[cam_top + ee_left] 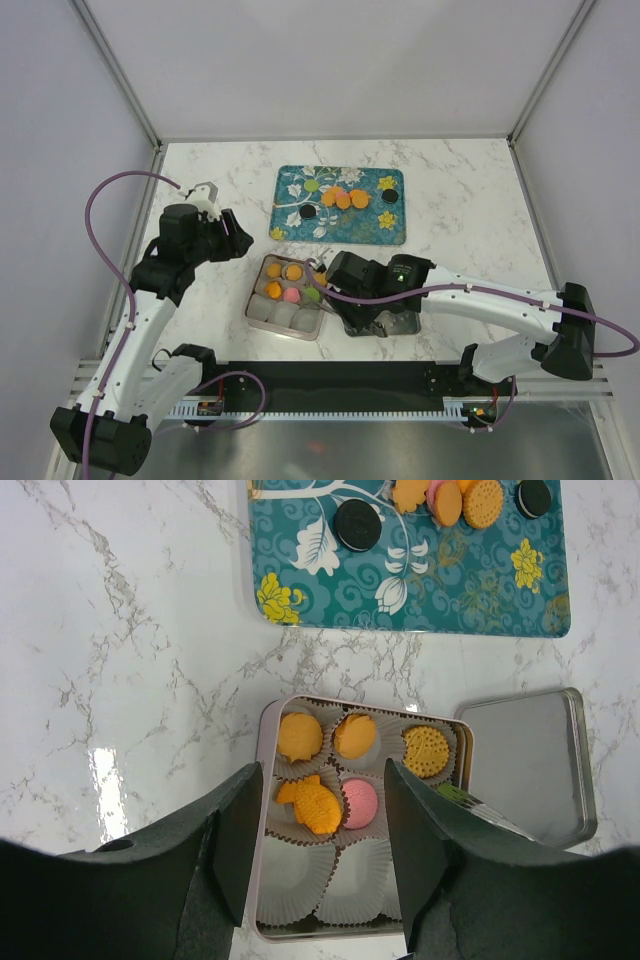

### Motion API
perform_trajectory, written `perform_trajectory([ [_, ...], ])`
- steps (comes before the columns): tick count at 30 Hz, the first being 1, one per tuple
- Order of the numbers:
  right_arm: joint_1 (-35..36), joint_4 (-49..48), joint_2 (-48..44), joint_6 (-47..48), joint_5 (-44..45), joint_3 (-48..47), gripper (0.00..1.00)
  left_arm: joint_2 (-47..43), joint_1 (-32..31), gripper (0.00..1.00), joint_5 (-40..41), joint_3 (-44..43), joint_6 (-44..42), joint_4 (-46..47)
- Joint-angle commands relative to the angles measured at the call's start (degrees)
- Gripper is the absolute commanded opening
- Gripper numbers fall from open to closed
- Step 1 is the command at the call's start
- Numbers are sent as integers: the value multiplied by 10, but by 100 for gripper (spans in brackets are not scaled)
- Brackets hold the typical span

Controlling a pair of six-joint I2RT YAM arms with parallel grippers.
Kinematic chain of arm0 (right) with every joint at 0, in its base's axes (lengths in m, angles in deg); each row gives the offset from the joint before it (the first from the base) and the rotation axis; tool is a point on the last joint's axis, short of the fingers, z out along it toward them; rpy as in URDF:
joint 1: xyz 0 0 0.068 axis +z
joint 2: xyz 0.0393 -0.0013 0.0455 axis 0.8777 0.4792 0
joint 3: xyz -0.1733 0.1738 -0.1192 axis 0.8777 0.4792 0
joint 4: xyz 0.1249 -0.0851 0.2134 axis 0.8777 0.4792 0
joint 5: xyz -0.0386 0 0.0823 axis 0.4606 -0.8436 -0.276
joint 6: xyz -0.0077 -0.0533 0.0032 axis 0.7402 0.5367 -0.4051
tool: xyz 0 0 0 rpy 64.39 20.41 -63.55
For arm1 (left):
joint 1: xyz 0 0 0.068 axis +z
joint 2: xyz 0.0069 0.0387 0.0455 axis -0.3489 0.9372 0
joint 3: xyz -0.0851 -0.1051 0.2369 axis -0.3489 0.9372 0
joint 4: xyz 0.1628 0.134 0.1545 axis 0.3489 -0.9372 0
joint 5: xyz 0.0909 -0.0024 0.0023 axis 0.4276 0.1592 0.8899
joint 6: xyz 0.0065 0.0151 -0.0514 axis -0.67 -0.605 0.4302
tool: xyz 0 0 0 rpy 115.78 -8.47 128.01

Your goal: Pack the cookies

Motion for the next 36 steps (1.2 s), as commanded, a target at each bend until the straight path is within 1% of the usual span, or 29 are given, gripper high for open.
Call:
perform_trajectory([
  [1,3,16,0,10,5,-34,48,-4,-2,60,0,1,-1,15],
  [10,3,20,22,20,0,-50,48,-5,-2,60,1,1,-1,14],
  [25,3,21,28,22,4,-54,51,-7,-2,60,0,1,-1,14],
  [30,3,23,27,19,18,-60,51,-7,-2,60,1,1,-1,14],
  [36,0,30,24,19,40,-91,50,-7,-1,60,0,1,-1,14],
])
